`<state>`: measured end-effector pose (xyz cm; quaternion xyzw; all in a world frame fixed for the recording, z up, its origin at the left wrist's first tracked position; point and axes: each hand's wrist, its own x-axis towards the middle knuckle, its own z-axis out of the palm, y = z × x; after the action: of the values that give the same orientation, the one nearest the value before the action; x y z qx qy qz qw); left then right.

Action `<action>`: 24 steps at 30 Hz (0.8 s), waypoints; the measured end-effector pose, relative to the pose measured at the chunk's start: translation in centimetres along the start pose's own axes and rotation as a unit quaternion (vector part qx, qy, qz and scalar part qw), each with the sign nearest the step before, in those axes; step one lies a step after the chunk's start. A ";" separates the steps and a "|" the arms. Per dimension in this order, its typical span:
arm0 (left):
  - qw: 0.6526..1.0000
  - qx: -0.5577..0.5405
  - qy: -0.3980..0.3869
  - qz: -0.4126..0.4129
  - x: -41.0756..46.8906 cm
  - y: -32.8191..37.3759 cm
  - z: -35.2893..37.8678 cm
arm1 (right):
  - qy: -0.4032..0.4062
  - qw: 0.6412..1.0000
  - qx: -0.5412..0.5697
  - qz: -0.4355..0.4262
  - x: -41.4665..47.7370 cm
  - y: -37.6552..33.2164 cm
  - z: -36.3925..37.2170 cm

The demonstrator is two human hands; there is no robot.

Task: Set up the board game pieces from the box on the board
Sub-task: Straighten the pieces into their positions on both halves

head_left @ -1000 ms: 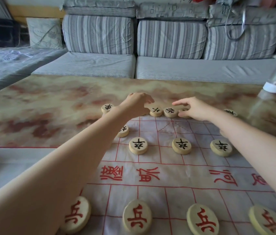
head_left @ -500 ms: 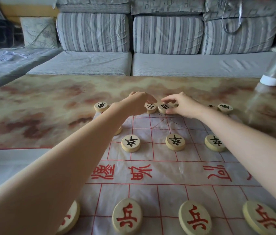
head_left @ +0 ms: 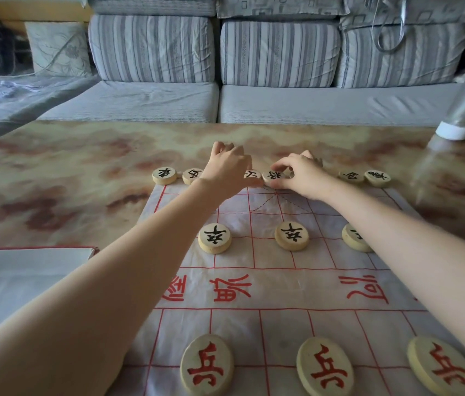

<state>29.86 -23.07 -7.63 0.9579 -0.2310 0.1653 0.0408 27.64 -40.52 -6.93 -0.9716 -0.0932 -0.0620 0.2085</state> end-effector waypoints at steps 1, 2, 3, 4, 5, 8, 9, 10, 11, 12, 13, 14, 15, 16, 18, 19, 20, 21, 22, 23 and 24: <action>1.000 -0.007 0.005 -0.006 0.1 0.1 0.1 | 0.003 1.000 -0.005 0.000 0.1 0.0 0.1; 1.000 -0.019 0.005 -0.015 0.1 0.2 0.1 | 0.005 1.000 -0.010 0.000 0.0 -0.1 0.0; 0.999 -0.037 0.002 -0.026 0.1 0.2 0.0 | 0.006 1.000 -0.012 0.003 0.0 -0.1 0.1; 0.998 -0.055 -0.003 -0.032 0.0 0.2 -0.2 | 0.007 1.000 -0.010 0.005 0.1 -0.1 0.1; 0.997 -0.076 -0.011 -0.031 0.0 0.1 -0.5 | 0.003 1.000 -0.002 0.009 0.1 0.0 0.1; 0.989 -0.137 -0.054 -0.012 -0.2 -0.3 -1.5 | -0.011 0.999 0.022 0.025 0.1 0.2 0.0; 0.988 -0.142 -0.067 -0.010 -0.3 -0.4 -1.8 | -0.017 0.999 0.034 0.030 0.0 0.3 -0.2; 0.987 -0.139 -0.075 -0.010 -0.3 -0.6 -1.9 | -0.021 0.999 0.037 0.032 -0.2 0.2 -0.3; 0.987 -0.138 -0.076 -0.012 -0.3 -0.7 -1.9 | -0.024 0.999 0.038 0.032 -0.4 0.1 -0.6; 0.987 -0.142 -0.074 -0.015 -0.3 -0.8 -1.8 | -0.027 0.998 0.037 0.033 -0.6 0.0 -0.8; 0.986 -0.150 -0.070 -0.017 -0.4 -0.8 -1.7 | -0.028 0.998 0.035 0.034 -0.6 0.0 -0.8; 0.985 -0.158 -0.065 -0.019 -0.5 -0.7 -1.6 | -0.025 0.999 0.031 0.035 -0.6 0.0 -0.8; 0.985 -0.164 -0.058 -0.020 -0.6 -0.7 -1.5 | -0.024 0.998 0.031 0.039 -0.4 0.1 -0.6; 0.985 -0.166 -0.051 -0.018 -0.6 -0.7 -1.4 | -0.022 0.998 0.032 0.041 -0.3 0.0 -0.5; 0.985 -0.166 -0.037 -0.018 -0.6 -0.9 -1.3 | -0.018 0.998 0.039 0.048 0.2 0.3 0.1; 0.986 -0.161 -0.028 -0.019 -0.6 -1.0 -1.2 | -0.018 0.998 0.043 0.050 0.5 0.5 0.4; 0.988 -0.152 -0.022 -0.020 -0.7 -1.0 -1.1 | -0.017 0.998 0.044 0.046 0.8 0.7 0.6; 0.989 -0.145 -0.018 -0.020 -0.8 -1.0 -1.1 | -0.019 0.998 0.046 0.044 0.9 0.9 0.7; 0.990 -0.138 -0.015 -0.021 -0.8 -1.0 -0.9 | -0.019 0.998 0.046 0.043 1.0 1.0 0.8; 0.991 -0.133 -0.011 -0.021 -0.9 -1.0 -0.8 | -0.019 0.998 0.047 0.045 1.1 1.1 0.8; 0.991 -0.130 -0.010 -0.023 -0.9 -0.9 -0.7 | -0.019 0.998 0.048 0.044 1.2 1.2 0.8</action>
<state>29.35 -21.75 -7.30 0.9510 -0.2292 0.1235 0.1669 29.09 -41.06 -7.96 -0.9646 -0.0572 -0.0298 0.2557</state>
